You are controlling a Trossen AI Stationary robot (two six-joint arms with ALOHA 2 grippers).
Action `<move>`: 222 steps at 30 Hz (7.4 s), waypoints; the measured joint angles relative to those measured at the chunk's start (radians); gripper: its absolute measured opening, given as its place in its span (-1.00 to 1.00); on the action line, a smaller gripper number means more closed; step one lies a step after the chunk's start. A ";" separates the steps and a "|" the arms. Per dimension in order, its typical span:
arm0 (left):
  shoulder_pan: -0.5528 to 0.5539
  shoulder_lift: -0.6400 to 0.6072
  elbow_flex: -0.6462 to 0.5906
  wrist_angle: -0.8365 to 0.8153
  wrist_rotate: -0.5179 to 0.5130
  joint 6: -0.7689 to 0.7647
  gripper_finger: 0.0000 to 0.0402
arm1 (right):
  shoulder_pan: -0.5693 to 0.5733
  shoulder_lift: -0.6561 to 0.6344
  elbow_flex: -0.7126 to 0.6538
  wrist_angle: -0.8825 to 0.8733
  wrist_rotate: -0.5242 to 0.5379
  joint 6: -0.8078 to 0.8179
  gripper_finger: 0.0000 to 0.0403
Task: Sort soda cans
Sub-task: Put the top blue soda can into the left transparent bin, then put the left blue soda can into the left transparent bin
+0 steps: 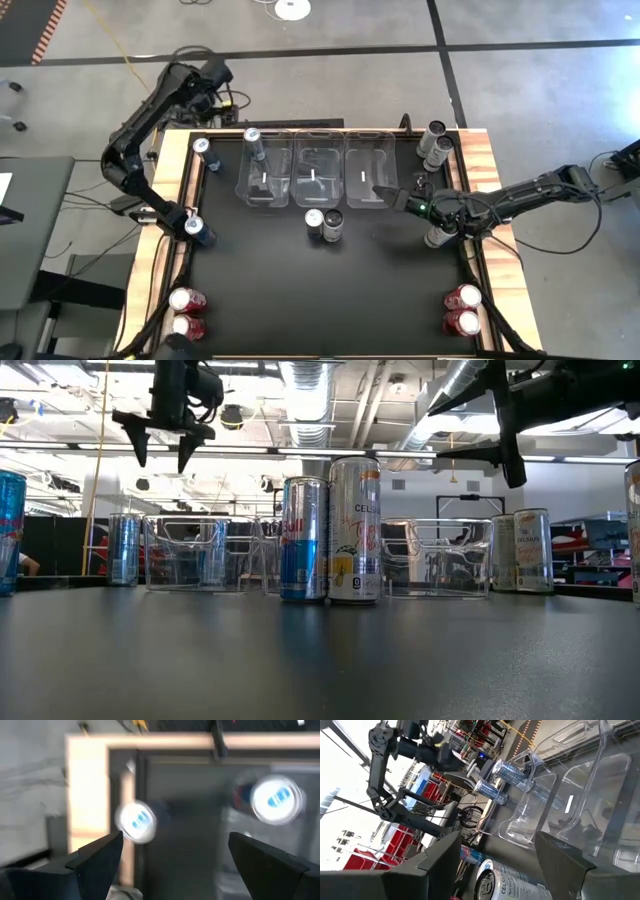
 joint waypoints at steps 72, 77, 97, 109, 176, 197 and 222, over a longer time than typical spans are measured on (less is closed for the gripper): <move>0.100 -0.016 -0.565 0.417 -0.188 -0.868 0.15 | 0.017 0.000 0.000 -0.090 -0.104 -0.075 0.34; 0.072 -0.023 -0.527 0.412 -0.172 -0.776 0.15 | 0.021 0.000 0.000 -0.089 -0.104 -0.067 0.34; 0.014 -0.031 -0.063 0.382 -0.172 -0.026 0.16 | 0.004 0.000 0.000 -0.025 -0.101 -0.057 0.34; -0.146 -0.015 0.015 0.589 0.069 0.599 0.17 | -0.044 0.000 0.000 -0.021 -0.100 -0.019 0.34; -0.278 0.167 -0.375 0.893 0.011 0.628 0.47 | -0.028 0.000 0.000 -0.052 -0.074 0.060 0.34; -0.281 0.167 -0.153 0.725 0.005 0.638 0.59 | -0.036 0.000 0.000 -0.052 -0.053 0.065 0.34; -0.604 -0.247 -0.087 -0.010 0.098 0.311 0.59 | -0.035 0.000 0.000 -0.046 -0.161 -0.027 0.34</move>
